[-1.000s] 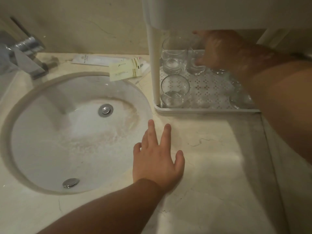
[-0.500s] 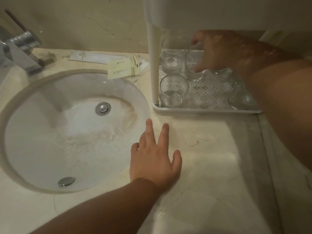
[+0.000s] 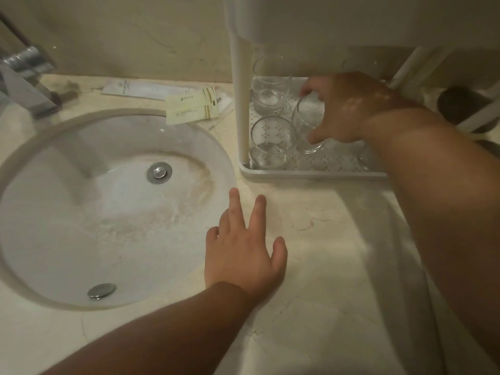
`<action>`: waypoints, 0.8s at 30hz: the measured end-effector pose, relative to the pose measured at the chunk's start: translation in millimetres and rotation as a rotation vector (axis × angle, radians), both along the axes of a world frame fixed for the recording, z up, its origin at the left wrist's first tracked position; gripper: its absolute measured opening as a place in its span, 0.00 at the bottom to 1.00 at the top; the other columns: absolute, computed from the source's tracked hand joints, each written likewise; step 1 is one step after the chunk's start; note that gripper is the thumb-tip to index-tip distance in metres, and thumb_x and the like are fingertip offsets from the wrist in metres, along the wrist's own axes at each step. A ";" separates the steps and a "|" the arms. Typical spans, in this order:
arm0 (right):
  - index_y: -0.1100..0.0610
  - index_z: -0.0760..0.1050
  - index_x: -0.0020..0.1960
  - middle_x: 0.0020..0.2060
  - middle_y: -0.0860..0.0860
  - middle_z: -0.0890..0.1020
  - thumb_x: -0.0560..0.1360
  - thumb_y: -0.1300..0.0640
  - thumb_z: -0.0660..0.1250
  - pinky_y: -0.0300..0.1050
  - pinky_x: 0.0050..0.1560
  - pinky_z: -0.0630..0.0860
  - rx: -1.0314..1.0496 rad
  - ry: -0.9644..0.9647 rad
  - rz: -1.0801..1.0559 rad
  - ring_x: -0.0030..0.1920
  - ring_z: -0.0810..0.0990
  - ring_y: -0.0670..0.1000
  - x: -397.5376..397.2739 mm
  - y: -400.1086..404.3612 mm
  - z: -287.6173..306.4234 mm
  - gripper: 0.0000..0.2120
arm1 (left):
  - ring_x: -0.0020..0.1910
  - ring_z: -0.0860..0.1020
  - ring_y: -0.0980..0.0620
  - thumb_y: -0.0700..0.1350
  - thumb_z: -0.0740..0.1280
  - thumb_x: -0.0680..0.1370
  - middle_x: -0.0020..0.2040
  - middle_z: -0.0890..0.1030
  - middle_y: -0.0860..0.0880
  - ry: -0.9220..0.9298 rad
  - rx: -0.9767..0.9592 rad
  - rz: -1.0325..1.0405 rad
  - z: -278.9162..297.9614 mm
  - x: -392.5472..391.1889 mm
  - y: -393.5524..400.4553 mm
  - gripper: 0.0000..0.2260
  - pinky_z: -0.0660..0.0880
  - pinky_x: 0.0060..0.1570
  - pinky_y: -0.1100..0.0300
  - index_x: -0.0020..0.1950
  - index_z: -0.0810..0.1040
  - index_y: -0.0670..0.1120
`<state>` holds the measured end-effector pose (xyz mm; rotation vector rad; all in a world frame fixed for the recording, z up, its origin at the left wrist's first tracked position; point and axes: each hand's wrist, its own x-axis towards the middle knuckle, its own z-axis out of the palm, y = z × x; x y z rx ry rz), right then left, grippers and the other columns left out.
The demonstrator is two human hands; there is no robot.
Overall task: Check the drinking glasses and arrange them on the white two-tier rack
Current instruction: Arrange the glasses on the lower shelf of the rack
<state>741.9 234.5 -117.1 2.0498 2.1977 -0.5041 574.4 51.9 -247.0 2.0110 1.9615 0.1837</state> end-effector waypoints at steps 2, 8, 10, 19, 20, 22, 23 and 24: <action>0.41 0.67 0.69 0.62 0.48 0.77 0.63 0.48 0.81 0.48 0.54 0.74 -0.016 0.010 -0.021 0.58 0.77 0.55 -1.1 -5.9 0.8 0.39 | 0.73 0.64 0.43 0.62 0.54 0.76 0.81 0.50 0.40 0.001 -0.004 0.002 -0.4 -0.4 0.4 0.32 0.67 0.64 0.44 0.79 0.54 0.56; 0.39 0.64 0.69 0.63 0.46 0.76 0.64 0.47 0.80 0.49 0.55 0.74 -0.036 -0.014 -0.044 0.61 0.75 0.54 -3.2 -21.4 1.2 0.39 | 0.72 0.64 0.43 0.62 0.54 0.76 0.81 0.51 0.40 0.003 0.005 0.000 0.0 -0.4 0.2 0.32 0.67 0.63 0.45 0.79 0.55 0.55; 0.39 0.64 0.69 0.63 0.45 0.76 0.64 0.46 0.80 0.51 0.57 0.75 -0.040 -0.037 -0.049 0.62 0.75 0.54 -3.2 -25.1 2.7 0.39 | 0.72 0.65 0.43 0.62 0.54 0.76 0.81 0.51 0.40 0.004 0.005 0.002 -0.3 -0.5 -0.1 0.32 0.67 0.63 0.45 0.79 0.54 0.55; 0.37 0.64 0.69 0.63 0.43 0.76 0.63 0.43 0.80 0.55 0.60 0.75 -0.104 -0.060 -0.069 0.63 0.74 0.54 -3.4 -40.6 10.0 0.40 | 0.72 0.66 0.42 0.61 0.55 0.75 0.81 0.52 0.40 0.008 -0.001 0.002 -0.2 -0.1 0.1 0.32 0.69 0.63 0.43 0.79 0.55 0.55; 0.37 0.64 0.69 0.64 0.43 0.76 0.63 0.43 0.80 0.54 0.60 0.75 -0.105 -0.063 -0.069 0.63 0.74 0.54 -3.4 -41.9 10.7 0.40 | 0.72 0.66 0.42 0.61 0.55 0.75 0.81 0.52 0.40 0.008 -0.003 0.001 0.3 -0.2 0.3 0.32 0.69 0.64 0.42 0.79 0.55 0.55; 0.36 0.63 0.70 0.66 0.43 0.75 0.63 0.43 0.80 0.54 0.61 0.74 -0.111 -0.062 -0.065 0.64 0.74 0.54 -2.9 -42.9 12.6 0.41 | 0.73 0.65 0.42 0.62 0.54 0.75 0.81 0.51 0.40 0.007 -0.007 0.001 0.7 -0.2 0.8 0.33 0.69 0.64 0.42 0.79 0.55 0.55; 0.36 0.62 0.71 0.68 0.44 0.73 0.63 0.42 0.79 0.53 0.63 0.73 -0.126 -0.052 -0.063 0.66 0.73 0.54 -1.9 -42.9 14.1 0.42 | 0.73 0.65 0.42 0.62 0.54 0.75 0.81 0.51 0.40 0.004 -0.010 0.001 0.9 -0.1 0.6 0.33 0.68 0.64 0.43 0.79 0.54 0.55; 0.36 0.61 0.72 0.70 0.44 0.71 0.64 0.40 0.78 0.51 0.64 0.72 -0.142 -0.030 -0.069 0.67 0.72 0.54 -0.1 -43.2 16.2 0.42 | 0.73 0.65 0.42 0.62 0.54 0.75 0.81 0.51 0.40 0.002 -0.012 0.000 1.3 -0.2 0.2 0.33 0.68 0.65 0.43 0.79 0.54 0.55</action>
